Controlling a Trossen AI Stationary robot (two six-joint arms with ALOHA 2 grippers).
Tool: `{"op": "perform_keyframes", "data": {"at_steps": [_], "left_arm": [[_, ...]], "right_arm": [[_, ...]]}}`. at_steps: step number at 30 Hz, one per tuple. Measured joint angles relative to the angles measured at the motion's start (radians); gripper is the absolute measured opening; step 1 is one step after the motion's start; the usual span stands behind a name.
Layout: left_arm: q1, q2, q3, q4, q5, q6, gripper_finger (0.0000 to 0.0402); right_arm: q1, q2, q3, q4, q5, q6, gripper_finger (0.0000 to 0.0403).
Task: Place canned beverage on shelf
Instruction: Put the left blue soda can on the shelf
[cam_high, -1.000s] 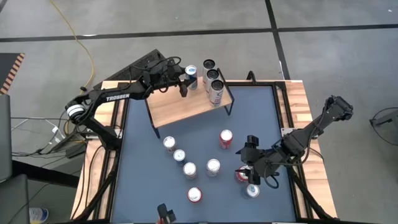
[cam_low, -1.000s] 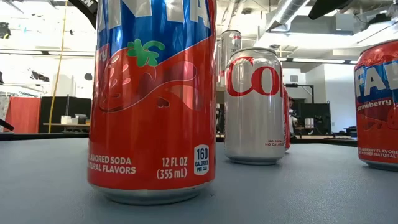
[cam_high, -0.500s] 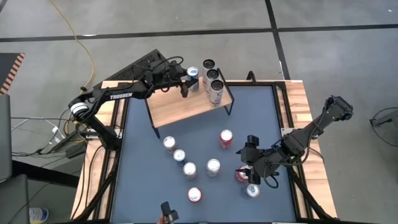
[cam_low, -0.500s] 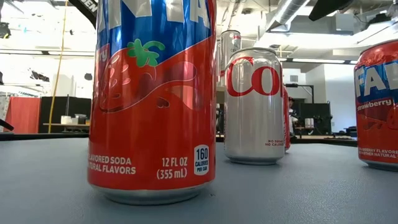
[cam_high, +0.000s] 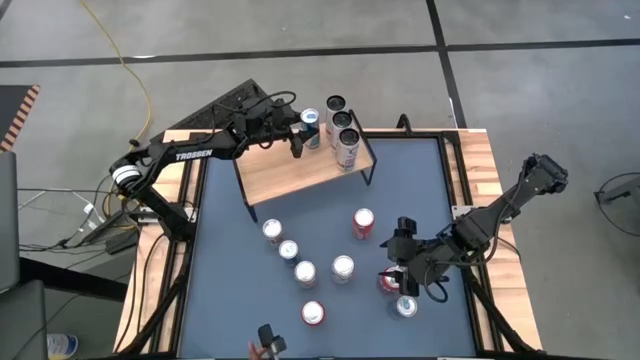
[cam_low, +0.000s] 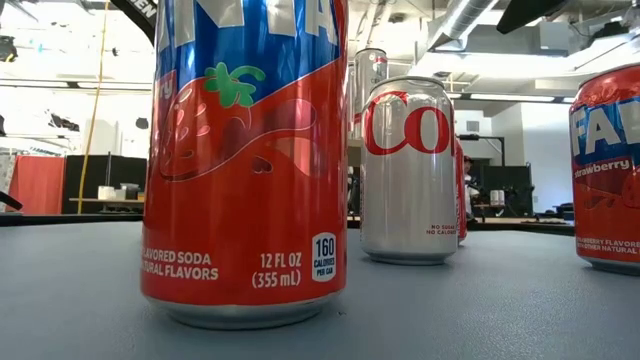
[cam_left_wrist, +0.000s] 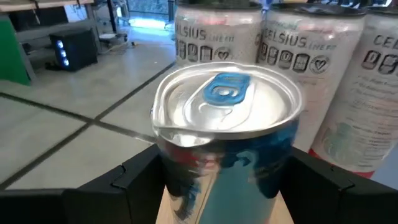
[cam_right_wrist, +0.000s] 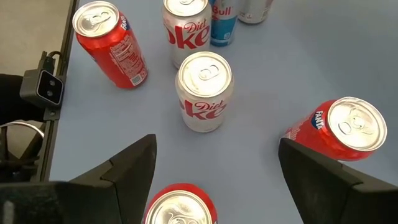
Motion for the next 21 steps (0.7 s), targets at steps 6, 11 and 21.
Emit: {"op": "perform_keyframes", "data": {"at_steps": [6,11,21], "left_arm": [[-0.003,0.002,-0.003,-0.052,-0.033,0.005,0.0309],[-0.023,0.002,-0.003,-0.06,-0.032,0.03,0.032],[-0.027,-0.028,-0.003,-0.113,-0.04,0.05,0.0321]], "right_arm": [[0.0,0.0,0.0,0.0,0.0,0.0,0.0322],[0.0,0.0,0.0,0.0,-0.001,0.0,0.0322],[0.0,0.0,-0.001,0.0,-0.001,-0.004,0.0322]]}}
